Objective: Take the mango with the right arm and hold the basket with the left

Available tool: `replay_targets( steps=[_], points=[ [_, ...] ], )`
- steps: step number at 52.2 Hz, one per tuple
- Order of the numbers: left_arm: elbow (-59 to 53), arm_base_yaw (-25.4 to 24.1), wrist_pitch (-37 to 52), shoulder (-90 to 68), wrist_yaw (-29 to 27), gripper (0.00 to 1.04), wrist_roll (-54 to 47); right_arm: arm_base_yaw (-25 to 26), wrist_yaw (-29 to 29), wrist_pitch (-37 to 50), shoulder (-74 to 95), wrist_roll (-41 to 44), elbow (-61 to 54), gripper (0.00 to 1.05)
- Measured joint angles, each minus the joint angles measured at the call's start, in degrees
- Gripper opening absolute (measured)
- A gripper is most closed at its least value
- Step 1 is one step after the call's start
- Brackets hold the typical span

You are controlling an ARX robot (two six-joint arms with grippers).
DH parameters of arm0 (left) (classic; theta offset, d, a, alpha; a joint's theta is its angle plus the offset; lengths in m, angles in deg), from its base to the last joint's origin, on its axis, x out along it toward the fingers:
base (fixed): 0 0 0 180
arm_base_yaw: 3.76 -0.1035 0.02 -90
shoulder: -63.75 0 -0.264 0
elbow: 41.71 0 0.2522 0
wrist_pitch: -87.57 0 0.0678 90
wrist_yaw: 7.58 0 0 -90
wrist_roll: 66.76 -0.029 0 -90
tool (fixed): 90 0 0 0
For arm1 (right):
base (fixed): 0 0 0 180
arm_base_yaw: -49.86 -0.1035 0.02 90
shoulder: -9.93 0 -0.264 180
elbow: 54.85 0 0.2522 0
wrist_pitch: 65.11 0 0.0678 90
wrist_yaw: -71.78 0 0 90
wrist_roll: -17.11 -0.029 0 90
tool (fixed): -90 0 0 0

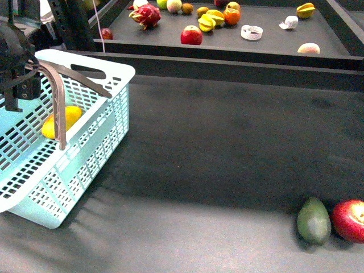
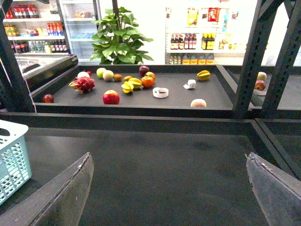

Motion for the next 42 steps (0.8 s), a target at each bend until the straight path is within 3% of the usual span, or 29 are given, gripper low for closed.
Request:
replay_targets(
  steps=[10,31,42],
  points=[
    [-4.7,-1.88,3.04,4.24,5.62,1.01,-5.97,0.0,-0.02,0.0,0.0,0.0,0.0,0.97],
    [-28.52,-10.16,10.51,25.49,13.27,0.99,-21.51,0.0,-0.02,0.0,0.0,0.0,0.0,0.97],
    [-36.79,-16.48,8.68,40.79,20.04,0.99,-28.81,0.0,-0.02,0.0,0.0,0.0,0.0,0.97]
  ],
)
